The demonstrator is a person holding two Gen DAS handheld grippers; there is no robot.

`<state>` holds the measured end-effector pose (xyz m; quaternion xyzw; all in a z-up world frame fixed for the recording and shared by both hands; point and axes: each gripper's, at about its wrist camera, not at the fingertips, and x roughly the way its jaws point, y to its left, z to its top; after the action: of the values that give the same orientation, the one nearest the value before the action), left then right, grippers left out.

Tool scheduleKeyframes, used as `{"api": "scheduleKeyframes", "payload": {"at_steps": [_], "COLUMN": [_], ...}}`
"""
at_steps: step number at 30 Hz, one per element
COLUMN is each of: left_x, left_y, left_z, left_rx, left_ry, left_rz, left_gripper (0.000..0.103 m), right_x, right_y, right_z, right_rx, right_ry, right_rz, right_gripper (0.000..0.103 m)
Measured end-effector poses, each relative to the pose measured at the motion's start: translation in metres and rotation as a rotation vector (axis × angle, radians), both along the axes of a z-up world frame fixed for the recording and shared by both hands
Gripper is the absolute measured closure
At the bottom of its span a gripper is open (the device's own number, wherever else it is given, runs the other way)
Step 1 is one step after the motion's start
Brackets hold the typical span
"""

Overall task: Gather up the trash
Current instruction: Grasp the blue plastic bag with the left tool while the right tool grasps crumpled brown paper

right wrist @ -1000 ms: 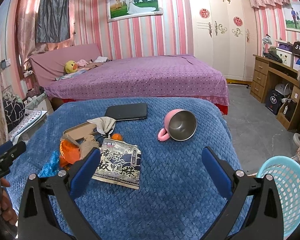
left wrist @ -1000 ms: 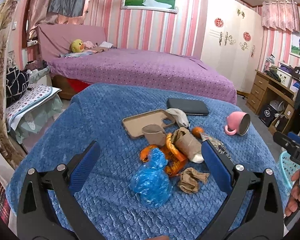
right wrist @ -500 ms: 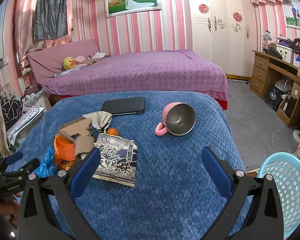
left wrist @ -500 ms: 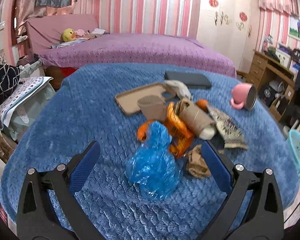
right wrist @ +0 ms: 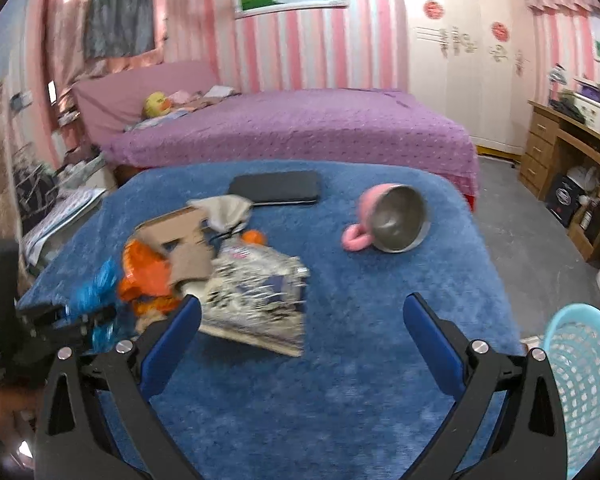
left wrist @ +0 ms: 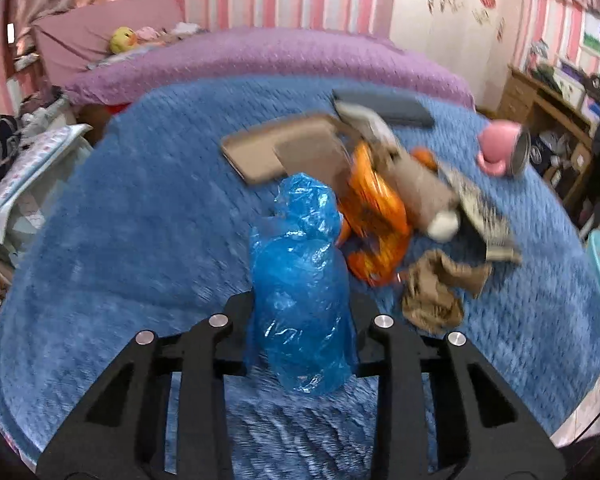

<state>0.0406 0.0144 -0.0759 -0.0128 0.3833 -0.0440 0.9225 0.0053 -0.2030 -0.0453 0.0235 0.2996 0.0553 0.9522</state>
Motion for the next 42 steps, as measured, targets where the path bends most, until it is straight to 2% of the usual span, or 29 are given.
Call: {"api": "scheduleKeyframes", "payload": {"at_steps": [4, 12, 19, 21, 25, 28, 32, 42], "left_x": [-0.005, -0.008, -0.012, -0.012, -0.015, -0.015, -0.016, -0.019], "left_y": [0.022, 0.046, 0.062, 0.064, 0.064, 0.061, 0.060, 0.053], "left_z": [0.017, 0.019, 0.019, 0.020, 0.025, 0.026, 0.029, 0.038], "left_rx": [-0.004, -0.014, -0.035, -0.049, -0.062, -0.059, -0.062, -0.061], "left_ry": [-0.075, -0.078, -0.077, -0.086, -0.107, -0.110, -0.115, -0.147], "left_rz": [0.095, 0.122, 0.124, 0.119, 0.109, 0.103, 0.104, 0.104], "left_gripper": [0.072, 0.072, 0.072, 0.072, 0.071, 0.071, 0.071, 0.071], "right_x": [0.001, 0.007, 0.026, 0.029, 0.031, 0.028, 0.014, -0.009], "right_y": [0.034, 0.105, 0.124, 0.124, 0.128, 0.129, 0.132, 0.104], "right_z": [-0.007, -0.032, -0.063, -0.069, -0.076, -0.073, -0.057, -0.007], "right_rx": [-0.012, -0.046, -0.093, -0.099, -0.083, -0.065, -0.035, 0.011], "right_ry": [0.003, 0.056, 0.162, 0.187, 0.217, 0.208, 0.160, 0.020], "right_rz": [0.080, 0.193, 0.191, 0.188, 0.214, 0.242, 0.278, 0.254], "right_gripper": [0.004, 0.008, 0.031, 0.033, 0.053, 0.057, 0.058, 0.058]}}
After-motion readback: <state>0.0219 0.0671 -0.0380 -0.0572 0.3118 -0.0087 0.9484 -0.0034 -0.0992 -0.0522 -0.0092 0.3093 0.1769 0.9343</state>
